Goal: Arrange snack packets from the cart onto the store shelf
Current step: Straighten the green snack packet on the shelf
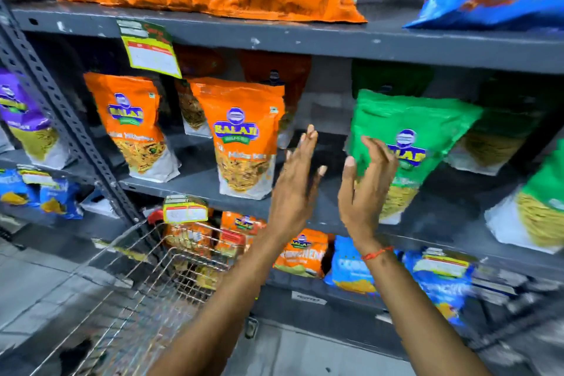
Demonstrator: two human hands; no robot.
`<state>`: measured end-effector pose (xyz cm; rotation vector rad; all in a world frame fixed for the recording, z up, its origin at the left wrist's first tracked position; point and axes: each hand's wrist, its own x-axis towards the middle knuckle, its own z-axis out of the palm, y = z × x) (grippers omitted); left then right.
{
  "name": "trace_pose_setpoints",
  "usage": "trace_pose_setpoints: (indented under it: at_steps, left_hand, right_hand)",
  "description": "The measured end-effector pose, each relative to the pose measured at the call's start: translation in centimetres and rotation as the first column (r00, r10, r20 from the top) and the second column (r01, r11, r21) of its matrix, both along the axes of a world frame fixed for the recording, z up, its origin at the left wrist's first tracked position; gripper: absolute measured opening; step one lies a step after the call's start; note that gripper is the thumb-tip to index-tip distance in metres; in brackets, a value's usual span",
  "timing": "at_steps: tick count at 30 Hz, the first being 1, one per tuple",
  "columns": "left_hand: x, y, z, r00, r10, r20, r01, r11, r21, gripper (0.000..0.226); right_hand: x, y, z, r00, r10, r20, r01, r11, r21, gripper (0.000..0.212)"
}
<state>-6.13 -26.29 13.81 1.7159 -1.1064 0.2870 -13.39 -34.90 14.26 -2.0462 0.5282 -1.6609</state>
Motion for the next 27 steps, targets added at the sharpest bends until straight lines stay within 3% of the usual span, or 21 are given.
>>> trace_pose_setpoints:
  at_steps: [6, 13, 17, 22, 24, 27]
  left_hand:
    - [-8.9, -9.0, -1.2, 0.983, -0.176, -0.06, 0.174, 0.984, -0.032, 0.051]
    - [-16.7, -18.5, -3.9, 0.916, -0.292, -0.276, 0.304, 0.953, -0.001, 0.051]
    - [-19.1, -23.5, -5.2, 0.862, -0.303, -0.406, 0.356, 0.933, 0.06, 0.06]
    - [-19.6, -28.9, -7.4, 0.832, -0.26, -0.489, 0.434, 0.855, 0.284, 0.081]
    - [-19.5, -30.3, -8.4, 0.799, -0.263, -0.541, 0.479, 0.821, 0.309, 0.083]
    - [-19.4, -31.4, -9.2, 0.729, -0.296, -0.617, 0.553, 0.785, 0.277, 0.068]
  right_hand:
    - [-9.8, -8.2, -1.0, 0.979, -0.201, 0.013, 0.201, 0.979, 0.021, 0.033]
    - [-18.7, -17.2, -4.6, 0.931, -0.352, -0.1, 0.365, 0.912, 0.185, 0.042]
    - [-22.0, -20.9, -7.0, 0.924, -0.335, -0.185, 0.383, 0.823, 0.419, 0.076]
    - [-25.1, -25.8, -8.8, 0.965, -0.14, -0.222, 0.258, 0.663, 0.703, 0.111]
    - [-26.0, -27.3, -9.2, 0.979, -0.031, -0.202, 0.175, 0.638, 0.75, 0.097]
    - [-26.6, -28.5, -9.3, 0.981, 0.072, -0.18, 0.095, 0.63, 0.771, 0.066]
